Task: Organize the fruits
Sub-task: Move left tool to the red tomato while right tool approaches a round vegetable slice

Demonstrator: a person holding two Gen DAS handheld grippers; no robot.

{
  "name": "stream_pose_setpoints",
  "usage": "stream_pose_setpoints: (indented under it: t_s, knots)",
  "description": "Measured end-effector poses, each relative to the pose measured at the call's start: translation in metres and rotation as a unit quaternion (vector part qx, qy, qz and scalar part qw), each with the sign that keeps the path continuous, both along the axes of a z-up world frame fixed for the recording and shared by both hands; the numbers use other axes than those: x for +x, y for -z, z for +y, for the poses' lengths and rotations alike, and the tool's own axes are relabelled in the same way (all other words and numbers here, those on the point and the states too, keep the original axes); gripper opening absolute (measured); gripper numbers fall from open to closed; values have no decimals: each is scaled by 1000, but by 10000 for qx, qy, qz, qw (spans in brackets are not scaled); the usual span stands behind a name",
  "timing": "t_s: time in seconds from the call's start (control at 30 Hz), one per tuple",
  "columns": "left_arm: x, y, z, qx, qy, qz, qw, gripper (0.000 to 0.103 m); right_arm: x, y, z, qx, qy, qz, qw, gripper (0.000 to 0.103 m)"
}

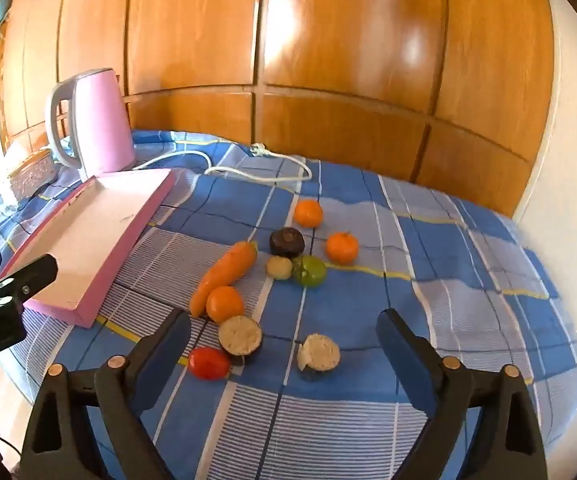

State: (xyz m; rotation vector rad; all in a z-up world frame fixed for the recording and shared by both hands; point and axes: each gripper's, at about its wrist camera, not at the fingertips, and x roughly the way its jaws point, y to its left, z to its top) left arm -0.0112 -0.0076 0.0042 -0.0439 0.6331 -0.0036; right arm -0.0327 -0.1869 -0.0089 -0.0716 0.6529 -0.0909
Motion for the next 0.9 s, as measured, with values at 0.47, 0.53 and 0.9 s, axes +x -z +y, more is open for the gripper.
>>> stream_pose_setpoints:
  t_s: [0.47,0.53,0.9]
  knots:
    - [-5,-5,-13,75,307,-152,9994,101,-2,-19,-39,393,424,11,9983,76]
    - [-6,-6,-15,73,350,-171,9992,101,-4,-12,-42,295,582,269,9975,76]
    - [-3,-4,-20,88,479,-123,9987,101,-4,7,-56,971,562,542,9922,78]
